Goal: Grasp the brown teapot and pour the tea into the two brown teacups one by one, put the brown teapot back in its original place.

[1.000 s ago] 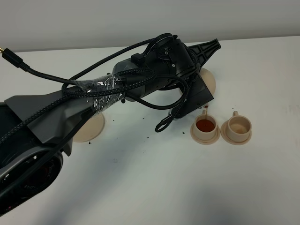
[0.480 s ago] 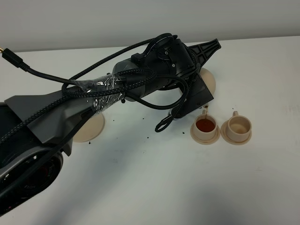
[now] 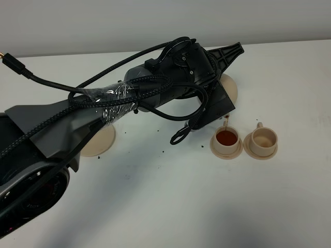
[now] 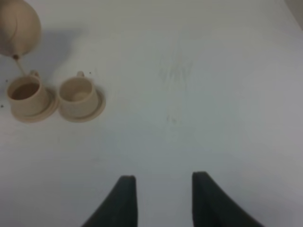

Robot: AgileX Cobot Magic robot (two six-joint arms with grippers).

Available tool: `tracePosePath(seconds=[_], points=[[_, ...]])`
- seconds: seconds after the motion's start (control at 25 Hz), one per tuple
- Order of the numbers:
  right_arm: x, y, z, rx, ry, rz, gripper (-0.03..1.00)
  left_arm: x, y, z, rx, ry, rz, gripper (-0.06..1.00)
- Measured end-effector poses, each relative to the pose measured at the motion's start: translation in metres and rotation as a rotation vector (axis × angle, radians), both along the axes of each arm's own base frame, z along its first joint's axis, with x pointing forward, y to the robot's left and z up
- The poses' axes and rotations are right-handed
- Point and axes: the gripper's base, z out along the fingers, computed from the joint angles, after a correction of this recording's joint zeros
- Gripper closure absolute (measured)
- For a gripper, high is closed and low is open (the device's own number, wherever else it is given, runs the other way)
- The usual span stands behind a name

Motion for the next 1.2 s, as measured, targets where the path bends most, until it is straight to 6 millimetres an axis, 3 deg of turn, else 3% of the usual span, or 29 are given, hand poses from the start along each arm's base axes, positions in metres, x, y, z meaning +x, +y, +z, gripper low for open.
tracePosePath(seconds=[0.52,1.2], points=[[0.0,0.0,0.0,0.0,0.0,0.0,0.66,0.0,-0.001,0.0,-0.022,0.004,0.011,0.79],[0.0,0.0,0.0,0.0,0.0,0.0,0.66,-0.001,0.015,-0.011,-0.128,0.189,0.253,0.79]])
